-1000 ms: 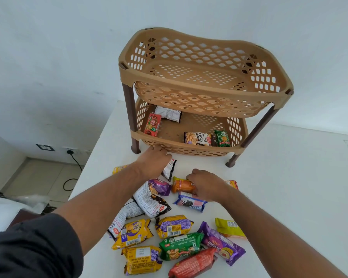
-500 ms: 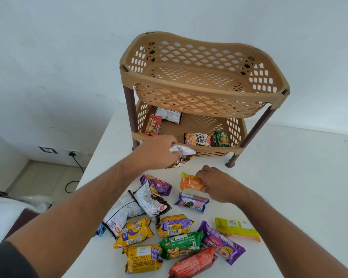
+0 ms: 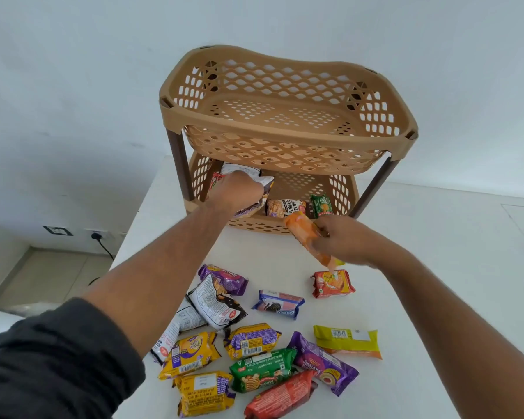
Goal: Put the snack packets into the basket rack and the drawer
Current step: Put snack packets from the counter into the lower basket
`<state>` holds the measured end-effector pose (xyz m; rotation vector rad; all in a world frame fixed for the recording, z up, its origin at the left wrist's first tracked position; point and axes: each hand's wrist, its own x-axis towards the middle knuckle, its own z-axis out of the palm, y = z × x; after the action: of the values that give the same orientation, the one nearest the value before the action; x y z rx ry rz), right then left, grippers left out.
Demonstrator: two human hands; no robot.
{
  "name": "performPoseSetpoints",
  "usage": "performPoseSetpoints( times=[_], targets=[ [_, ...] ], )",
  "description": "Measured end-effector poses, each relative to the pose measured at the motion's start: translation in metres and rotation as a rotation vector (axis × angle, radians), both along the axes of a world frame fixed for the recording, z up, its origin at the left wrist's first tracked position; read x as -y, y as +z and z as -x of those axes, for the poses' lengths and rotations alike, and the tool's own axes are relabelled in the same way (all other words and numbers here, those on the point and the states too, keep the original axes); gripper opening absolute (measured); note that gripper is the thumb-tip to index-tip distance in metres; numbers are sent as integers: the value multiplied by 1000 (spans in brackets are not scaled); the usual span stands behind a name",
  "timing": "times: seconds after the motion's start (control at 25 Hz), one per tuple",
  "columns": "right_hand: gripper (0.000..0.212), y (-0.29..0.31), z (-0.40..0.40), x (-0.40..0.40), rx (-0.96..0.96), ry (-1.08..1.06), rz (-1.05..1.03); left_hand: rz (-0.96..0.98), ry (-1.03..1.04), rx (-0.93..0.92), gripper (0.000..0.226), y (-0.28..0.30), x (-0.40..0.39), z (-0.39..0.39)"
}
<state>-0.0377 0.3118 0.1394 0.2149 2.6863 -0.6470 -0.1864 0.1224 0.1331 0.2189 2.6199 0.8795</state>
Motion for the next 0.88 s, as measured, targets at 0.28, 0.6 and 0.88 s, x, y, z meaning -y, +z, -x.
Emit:
performPoseSetpoints(
  times=[0.28,0.6,0.88],
  targets=[
    [23,-15,54,12,-138,-606,623,153,7,-38,15,-19,-38,26],
    [14,-48,120,18,-321,-730,546,255,16,-81,47,-57,-48,38],
    [15,-85,180,8,-279,-712,530,377,-71,-194,55,-74,-47,45]
  ],
)
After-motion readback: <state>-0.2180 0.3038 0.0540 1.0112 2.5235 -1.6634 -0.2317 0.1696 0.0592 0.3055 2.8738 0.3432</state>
